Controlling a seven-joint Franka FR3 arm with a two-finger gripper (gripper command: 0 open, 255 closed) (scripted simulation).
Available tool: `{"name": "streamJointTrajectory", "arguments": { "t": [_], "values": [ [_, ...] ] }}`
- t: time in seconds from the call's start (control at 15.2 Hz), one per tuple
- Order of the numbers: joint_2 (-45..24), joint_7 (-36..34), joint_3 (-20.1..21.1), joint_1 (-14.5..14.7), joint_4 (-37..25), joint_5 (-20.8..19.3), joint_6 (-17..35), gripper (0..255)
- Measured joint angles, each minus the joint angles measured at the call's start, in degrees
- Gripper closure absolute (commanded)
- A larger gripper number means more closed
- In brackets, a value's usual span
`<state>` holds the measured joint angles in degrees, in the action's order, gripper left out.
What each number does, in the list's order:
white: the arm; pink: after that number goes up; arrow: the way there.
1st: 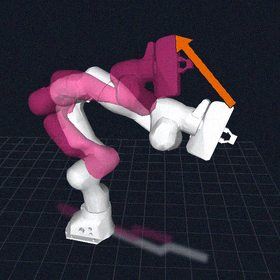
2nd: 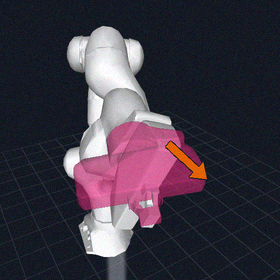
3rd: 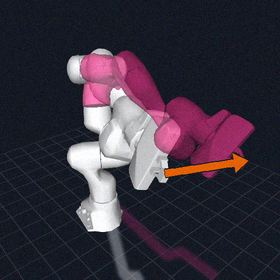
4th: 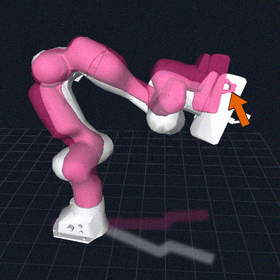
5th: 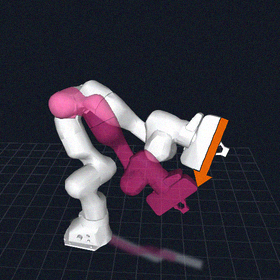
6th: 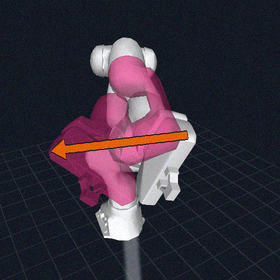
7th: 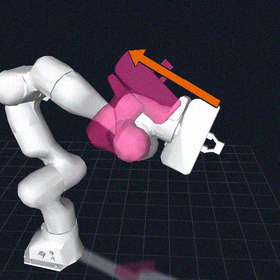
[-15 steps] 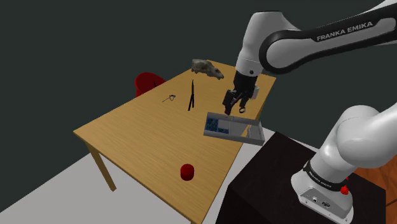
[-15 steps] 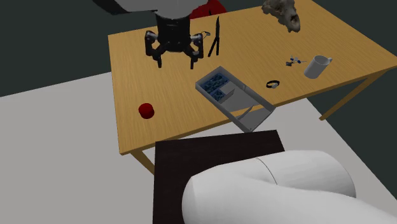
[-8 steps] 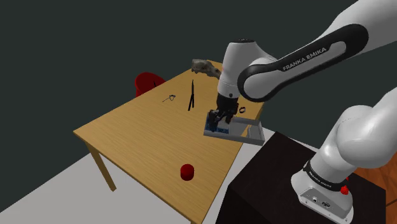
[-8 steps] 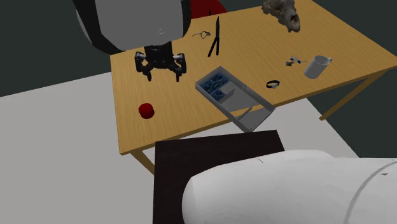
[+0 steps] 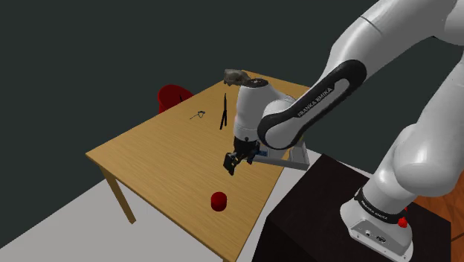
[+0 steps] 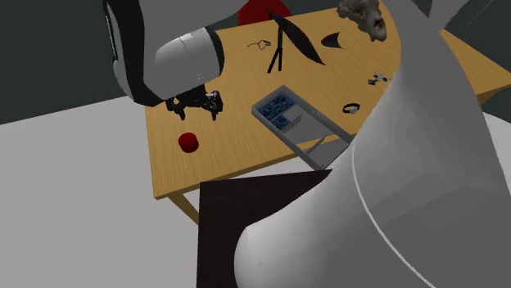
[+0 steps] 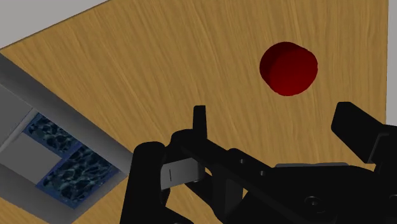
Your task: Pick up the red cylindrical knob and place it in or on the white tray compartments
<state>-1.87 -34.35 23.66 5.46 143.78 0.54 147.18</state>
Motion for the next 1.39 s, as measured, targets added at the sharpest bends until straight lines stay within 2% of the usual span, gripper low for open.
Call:
{"name": "streamJointTrajectory", "arguments": {
  "t": [0.26, 0.4, 0.59, 0.86, 1.39],
  "values": [
    [-10.3, -8.4, -1.2, 2.4, -5.1, -8.6, 3.8, 0],
    [-15.5, -12.6, -2.9, 4.9, -7.5, -12.7, 5.7, 0],
    [-22.3, -16.6, -5.5, 8.3, -12.4, -16.7, 6.9, 0],
    [-29.1, -19.9, -8.2, 11.8, -17.3, -19.6, 8.2, 0],
    [-34.4, -21.6, -10.7, 13.9, -19.4, -21.7, 11.4, 0]
  ]
}}
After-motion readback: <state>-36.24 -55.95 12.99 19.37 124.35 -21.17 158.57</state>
